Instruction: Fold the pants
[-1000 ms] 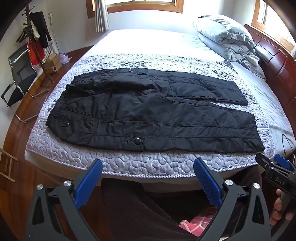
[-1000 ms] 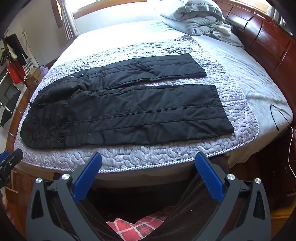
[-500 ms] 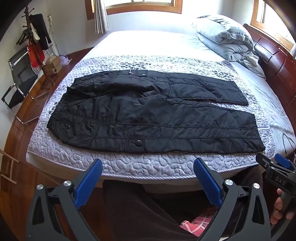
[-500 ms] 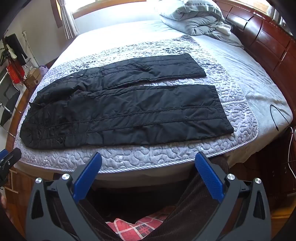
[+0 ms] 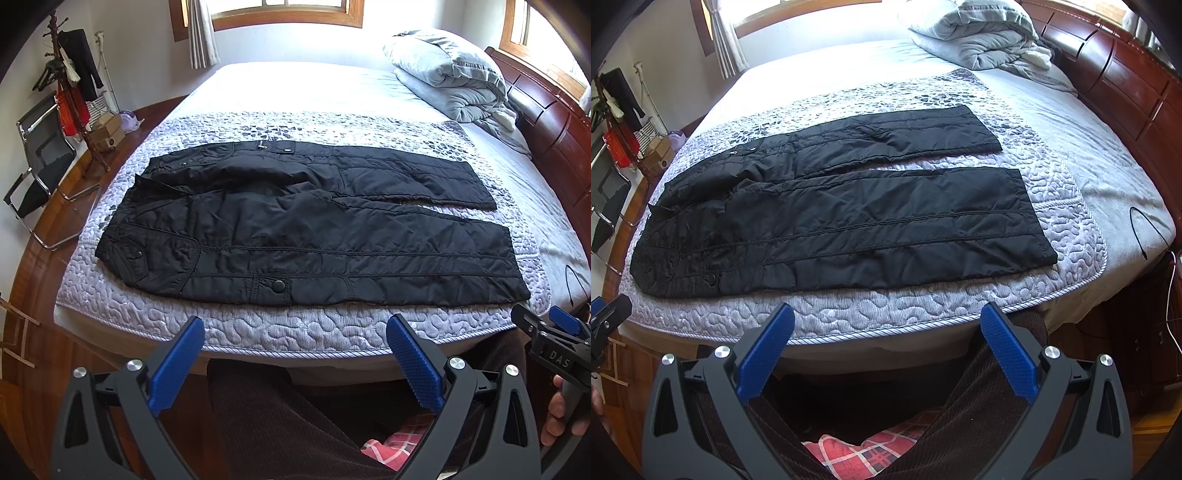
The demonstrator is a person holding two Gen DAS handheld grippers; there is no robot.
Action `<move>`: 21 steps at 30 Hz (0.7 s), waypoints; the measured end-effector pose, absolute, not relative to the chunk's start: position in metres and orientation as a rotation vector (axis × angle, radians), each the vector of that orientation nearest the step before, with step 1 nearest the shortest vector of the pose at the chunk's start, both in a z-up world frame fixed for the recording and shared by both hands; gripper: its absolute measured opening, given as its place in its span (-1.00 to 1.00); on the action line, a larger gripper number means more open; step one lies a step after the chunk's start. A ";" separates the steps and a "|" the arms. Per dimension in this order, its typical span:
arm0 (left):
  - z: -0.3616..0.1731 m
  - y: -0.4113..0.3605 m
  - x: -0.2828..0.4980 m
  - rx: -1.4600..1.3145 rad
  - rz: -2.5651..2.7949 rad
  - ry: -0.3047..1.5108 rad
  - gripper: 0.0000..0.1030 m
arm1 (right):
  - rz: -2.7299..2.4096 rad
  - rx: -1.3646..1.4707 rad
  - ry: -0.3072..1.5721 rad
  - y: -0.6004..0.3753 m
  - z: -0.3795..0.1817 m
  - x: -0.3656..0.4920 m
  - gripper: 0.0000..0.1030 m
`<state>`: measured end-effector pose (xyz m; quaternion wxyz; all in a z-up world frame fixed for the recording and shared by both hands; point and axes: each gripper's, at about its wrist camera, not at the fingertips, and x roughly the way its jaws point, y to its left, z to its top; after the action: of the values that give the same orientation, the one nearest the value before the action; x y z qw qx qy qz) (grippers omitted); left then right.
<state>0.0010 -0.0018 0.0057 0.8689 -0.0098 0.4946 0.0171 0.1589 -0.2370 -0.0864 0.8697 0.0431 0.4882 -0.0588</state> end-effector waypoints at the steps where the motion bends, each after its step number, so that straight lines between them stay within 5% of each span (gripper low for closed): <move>1: 0.006 -0.002 0.001 -0.020 0.036 1.035 0.93 | -0.122 0.090 1.022 -0.237 -0.086 0.159 0.95; 21: 0.008 -0.002 0.001 -0.013 0.039 1.035 0.93 | -0.122 0.092 1.027 -0.237 -0.092 0.159 0.95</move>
<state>0.0008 -0.0015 0.0077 0.8688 -0.0062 0.4948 0.0186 0.1589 -0.2373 -0.0918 0.8683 0.0438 0.4906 -0.0581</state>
